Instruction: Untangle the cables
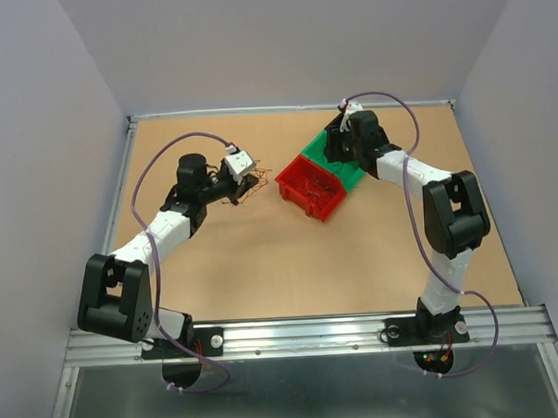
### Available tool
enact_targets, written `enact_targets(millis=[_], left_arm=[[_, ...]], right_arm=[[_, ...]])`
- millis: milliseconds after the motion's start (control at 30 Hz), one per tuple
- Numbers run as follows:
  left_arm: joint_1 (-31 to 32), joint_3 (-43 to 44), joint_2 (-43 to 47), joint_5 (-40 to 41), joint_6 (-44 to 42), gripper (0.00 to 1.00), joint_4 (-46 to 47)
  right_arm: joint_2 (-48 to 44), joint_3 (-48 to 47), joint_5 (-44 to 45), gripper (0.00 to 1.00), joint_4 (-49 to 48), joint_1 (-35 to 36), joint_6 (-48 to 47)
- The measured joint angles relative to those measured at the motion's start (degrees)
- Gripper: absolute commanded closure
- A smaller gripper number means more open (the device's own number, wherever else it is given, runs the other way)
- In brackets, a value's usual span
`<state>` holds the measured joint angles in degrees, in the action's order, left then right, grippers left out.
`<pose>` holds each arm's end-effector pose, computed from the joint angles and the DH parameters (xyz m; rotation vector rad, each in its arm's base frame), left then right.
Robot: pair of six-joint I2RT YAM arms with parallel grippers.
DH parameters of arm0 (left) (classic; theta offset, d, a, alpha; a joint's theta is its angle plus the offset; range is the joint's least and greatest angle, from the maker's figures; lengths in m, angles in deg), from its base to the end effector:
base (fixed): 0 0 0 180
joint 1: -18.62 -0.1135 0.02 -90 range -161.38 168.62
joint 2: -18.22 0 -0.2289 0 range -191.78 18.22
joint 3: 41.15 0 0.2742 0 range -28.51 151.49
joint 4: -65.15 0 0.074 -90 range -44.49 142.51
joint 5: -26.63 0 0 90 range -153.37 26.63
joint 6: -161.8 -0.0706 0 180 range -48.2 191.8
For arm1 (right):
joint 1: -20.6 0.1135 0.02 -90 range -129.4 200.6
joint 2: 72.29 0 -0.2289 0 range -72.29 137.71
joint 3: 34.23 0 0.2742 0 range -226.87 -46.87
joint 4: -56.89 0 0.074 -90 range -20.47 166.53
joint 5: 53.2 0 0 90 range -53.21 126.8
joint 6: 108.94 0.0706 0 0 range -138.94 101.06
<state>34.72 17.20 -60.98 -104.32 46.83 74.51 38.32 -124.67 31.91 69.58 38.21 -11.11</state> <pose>0.3312 -0.1438 0.2154 1.0652 1.3880 -0.5172 0.4549 0.1507 0.1549 -0.2344 2.1497 0.3493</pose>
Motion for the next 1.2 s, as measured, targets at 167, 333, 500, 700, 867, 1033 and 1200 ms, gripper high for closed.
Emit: enact_targets(millis=[167,333,500,700,867,1033,1200], left_arm=[[1.01,-0.26,0.76,-0.33,-1.57,0.99,-1.03],[1.60,-0.37,1.53,-1.22,-2.89,0.98,-1.81],[1.86,-0.37,1.81,-4.33,-4.44,0.98,-3.45],[1.86,-0.37,1.79,-8.35,-6.03,0.98,-6.47],[1.86,0.55,1.49,-11.78,-7.78,0.98,-10.32],[1.90,1.36,1.25,-13.84,-8.98,0.97,-12.59],[1.90,1.57,1.25,-14.97,-9.64,0.91,-13.92]], right_arm=[[-8.63,0.00,5.05,0.32,-0.33,3.87,-1.75],[-14.86,1.73,2.75,0.31,-1.86,5.95,-2.93],[-21.64,12.87,-11.82,0.25,-10.51,5.95,-3.21],[-24.02,19.67,-27.50,0.31,-17.94,8.46,-5.46],[-24.02,19.78,-33.38,0.31,-20.76,14.10,-11.50],[-24.02,19.78,-35.45,0.33,-21.53,19.21,-15.85],[-23.71,19.78,-35.89,0.60,-21.70,20.79,-17.92]])
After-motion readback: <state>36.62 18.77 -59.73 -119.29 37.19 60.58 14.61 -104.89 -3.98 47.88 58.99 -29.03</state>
